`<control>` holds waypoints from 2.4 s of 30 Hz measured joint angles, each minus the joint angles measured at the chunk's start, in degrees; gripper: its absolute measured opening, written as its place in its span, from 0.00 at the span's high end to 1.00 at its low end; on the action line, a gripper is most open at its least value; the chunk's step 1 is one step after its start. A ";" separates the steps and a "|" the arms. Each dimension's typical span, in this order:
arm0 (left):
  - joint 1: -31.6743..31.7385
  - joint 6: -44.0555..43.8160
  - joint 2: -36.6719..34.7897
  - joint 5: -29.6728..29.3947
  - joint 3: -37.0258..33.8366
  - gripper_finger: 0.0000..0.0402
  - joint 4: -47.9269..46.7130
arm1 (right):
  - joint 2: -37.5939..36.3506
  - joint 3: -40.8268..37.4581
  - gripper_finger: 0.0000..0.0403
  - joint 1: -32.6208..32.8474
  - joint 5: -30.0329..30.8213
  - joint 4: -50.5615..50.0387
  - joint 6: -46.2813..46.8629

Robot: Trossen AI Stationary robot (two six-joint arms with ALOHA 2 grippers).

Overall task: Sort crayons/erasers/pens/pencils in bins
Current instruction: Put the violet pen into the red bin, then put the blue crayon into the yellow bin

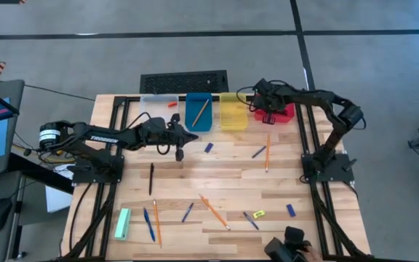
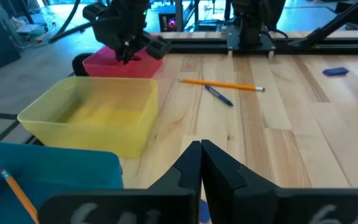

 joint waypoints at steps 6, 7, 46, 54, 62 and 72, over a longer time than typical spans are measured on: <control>0.00 0.06 0.00 0.00 0.00 1.00 -0.50 | 0.00 0.00 0.68 0.33 4.52 -0.62 3.13; -0.01 0.25 0.00 0.00 0.00 1.00 -0.50 | 0.00 0.00 0.66 0.51 5.78 -0.81 3.45; -0.48 0.97 0.00 0.31 0.00 1.00 -5.44 | -32.28 -39.37 0.99 37.51 -20.38 60.80 28.85; -1.74 -0.23 0.00 -0.31 0.00 1.00 -7.28 | -31.12 -46.88 0.99 38.15 -23.34 74.01 31.74; -2.25 -0.91 0.00 -3.31 0.00 1.00 -7.93 | -32.13 -45.85 0.99 38.07 -26.49 62.10 33.36; -2.25 0.07 0.00 -2.71 0.00 1.00 -8.13 | -32.13 -32.79 0.86 37.94 -24.65 30.69 33.05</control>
